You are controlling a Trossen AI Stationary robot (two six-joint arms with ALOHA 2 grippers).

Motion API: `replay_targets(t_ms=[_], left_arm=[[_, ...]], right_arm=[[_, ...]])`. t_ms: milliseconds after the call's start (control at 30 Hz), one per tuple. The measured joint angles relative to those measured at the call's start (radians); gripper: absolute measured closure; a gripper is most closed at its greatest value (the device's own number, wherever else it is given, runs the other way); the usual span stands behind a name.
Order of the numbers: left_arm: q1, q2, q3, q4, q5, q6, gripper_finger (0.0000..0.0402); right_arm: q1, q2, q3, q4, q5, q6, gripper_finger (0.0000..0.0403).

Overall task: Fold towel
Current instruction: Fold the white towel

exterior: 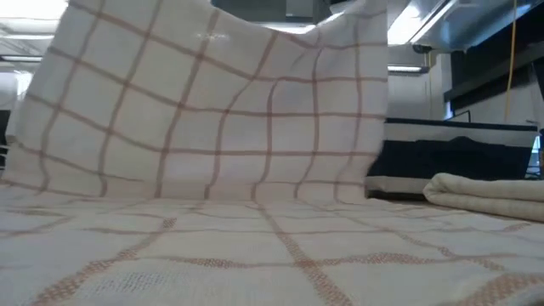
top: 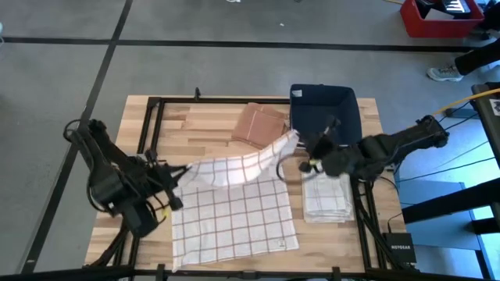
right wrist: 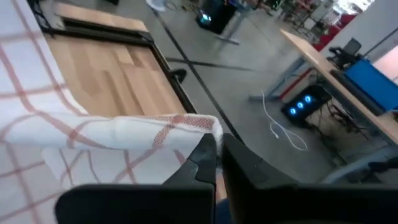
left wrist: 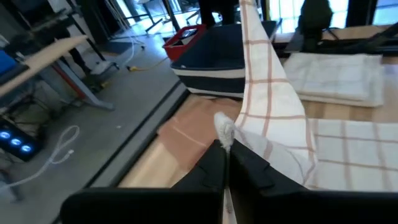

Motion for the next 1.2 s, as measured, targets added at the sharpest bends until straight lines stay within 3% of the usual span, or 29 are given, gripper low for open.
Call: replay_targets(t_ms=[367,567,933,1200], left_arm=[[0.1,-0.217,-0.097,0.001,0.01,0.161,0.0401],[0.194,-0.365,-0.216,0.0,0.008,0.19,0.0401],[0.257,-0.573,-0.332,0.0,-0.132,0.192,0.04],[0.257,-0.633,-0.334,0.001,-0.174,0.235,0.04]], right_arm=[[-0.346,-0.008,0.0,0.178,-0.41,-0.216,0.0388],[-0.518,-0.003,0.0,0.253,-0.538,-0.295,0.0388],[-0.769,0.11,-0.001,0.415,-0.765,-0.403,0.0388],[-0.853,0.146,-0.001,0.442,-0.79,-0.434,0.0388]])
